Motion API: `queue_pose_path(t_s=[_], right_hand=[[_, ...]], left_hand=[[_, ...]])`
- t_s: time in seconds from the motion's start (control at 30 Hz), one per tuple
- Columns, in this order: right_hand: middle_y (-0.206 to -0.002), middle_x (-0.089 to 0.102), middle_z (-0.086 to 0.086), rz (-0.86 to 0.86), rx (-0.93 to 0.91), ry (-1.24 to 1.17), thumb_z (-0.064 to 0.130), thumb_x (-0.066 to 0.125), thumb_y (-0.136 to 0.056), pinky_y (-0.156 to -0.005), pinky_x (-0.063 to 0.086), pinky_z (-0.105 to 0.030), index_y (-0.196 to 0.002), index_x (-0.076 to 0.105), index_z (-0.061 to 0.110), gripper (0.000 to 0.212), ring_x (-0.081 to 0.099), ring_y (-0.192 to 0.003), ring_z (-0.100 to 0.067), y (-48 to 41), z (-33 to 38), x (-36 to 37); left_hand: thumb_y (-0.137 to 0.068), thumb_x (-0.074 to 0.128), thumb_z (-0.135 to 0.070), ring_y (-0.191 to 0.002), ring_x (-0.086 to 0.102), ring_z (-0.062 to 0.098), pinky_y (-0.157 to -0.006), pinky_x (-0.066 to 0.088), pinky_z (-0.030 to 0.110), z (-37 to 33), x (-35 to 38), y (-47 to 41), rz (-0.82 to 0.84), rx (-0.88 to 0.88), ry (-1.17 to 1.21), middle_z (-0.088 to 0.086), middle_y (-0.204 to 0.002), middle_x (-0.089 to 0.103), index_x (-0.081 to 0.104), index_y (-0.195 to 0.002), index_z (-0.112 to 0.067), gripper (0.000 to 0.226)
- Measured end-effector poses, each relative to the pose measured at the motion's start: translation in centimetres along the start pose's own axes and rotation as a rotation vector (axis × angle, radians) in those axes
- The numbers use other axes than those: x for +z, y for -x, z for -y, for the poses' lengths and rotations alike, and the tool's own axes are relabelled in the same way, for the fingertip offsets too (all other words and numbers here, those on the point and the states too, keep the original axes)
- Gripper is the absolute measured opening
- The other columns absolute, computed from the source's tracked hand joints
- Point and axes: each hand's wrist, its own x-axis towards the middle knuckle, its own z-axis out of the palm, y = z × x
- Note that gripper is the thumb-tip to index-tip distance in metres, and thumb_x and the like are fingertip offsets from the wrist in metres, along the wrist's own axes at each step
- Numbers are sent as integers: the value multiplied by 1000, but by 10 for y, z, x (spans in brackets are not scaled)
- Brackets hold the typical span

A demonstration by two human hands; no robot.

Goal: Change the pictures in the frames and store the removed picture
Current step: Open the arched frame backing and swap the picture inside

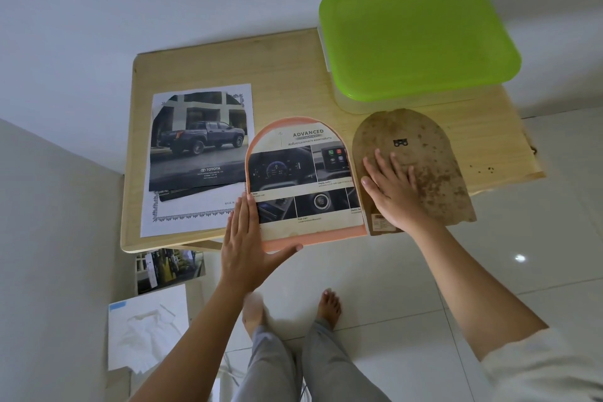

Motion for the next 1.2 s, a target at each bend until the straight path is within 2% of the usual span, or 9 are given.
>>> queue_pose_path(t_s=[0.1, 0.23, 0.3, 0.4, 0.53, 0.67, 0.87, 1.07, 1.2], right_hand=[[-157, -7, 8, -18, -18, -135, 54, 18, -94, -116, -7, -45, -149, 7, 28, 61, -12, -144, -12, 3, 12, -2], [-157, 12, 6, -207, -99, -400, 43, 40, -96, -116, 8, -30, -148, 21, 19, 60, 4, -142, -4, 18, 55, 7], [-156, 13, 6, -203, -146, -445, 39, 43, -96, -114, 9, -25, -147, 22, 19, 59, 6, -142, -3, 26, 79, 18], [-158, 6, 3, -197, -111, -400, 36, 47, -95, -111, 5, -20, -148, 18, 17, 63, 2, -144, -9, 30, 96, 35], [-157, -7, -11, -223, 53, -220, 41, 47, -93, -113, -6, -26, -149, 6, 10, 76, -9, -145, -21, 24, 102, 44], [-157, -5, -14, -251, 106, -184, 47, 48, -91, -112, -9, -27, -149, 3, 7, 84, -7, -145, -24, 20, 112, 49], [-155, 18, -10, -356, 101, -302, 39, 64, -85, -116, 8, -29, -147, 17, 5, 85, 14, -144, -22, 20, 116, 47], [-141, 45, -10, -459, 53, -387, 28, 72, -79, -109, 35, -43, -141, 34, 7, 75, 40, -132, -24, 26, 121, 45], [-136, 45, -3, -449, 37, -538, 25, 74, -77, -103, 42, -29, -139, 36, 14, 73, 43, -124, -12, 31, 121, 33]], left_hand=[[-66, 35, -88, -142, 2, 17, -115, 7, 39, -1, 0, 0, -4, -5, -4, 10, -156, 9, 5, -148, -6, 120], [-66, 34, -89, -143, 1, 19, -115, 5, 39, -2, 0, 0, -1, 1, 6, 11, -156, 8, 5, -149, -6, 121], [-65, 31, -91, -143, -1, 17, -115, 3, 38, -2, 0, -1, 2, 2, 11, 10, -157, 6, 4, -149, -5, 123], [-63, 27, -93, -143, -4, 17, -115, 1, 37, 1, -1, -1, 8, 18, 28, 8, -157, 2, 4, -149, -6, 124], [-68, 31, -89, -145, -1, 20, -116, 3, 38, 10, -1, -1, 38, 71, 7, 9, -157, 3, 8, -148, -5, 119], [-71, 31, -87, -145, -2, 20, -117, -1, 35, 13, 1, -2, 45, 87, 0, 10, -156, 2, 9, -148, -3, 116], [-72, 29, -86, -144, -8, 19, -115, -2, 37, 15, 3, -2, 42, 97, -14, 9, -156, -5, 0, -148, -5, 115], [-73, 30, -84, -144, -8, 19, -116, -1, 36, 15, 2, -2, 41, 99, -4, 10, -156, -4, -2, -148, -6, 113], [-73, 29, -85, -144, -6, 20, -116, 0, 36, 16, 2, -2, 50, 96, 2, 10, -156, -3, -1, -149, -7, 113]])
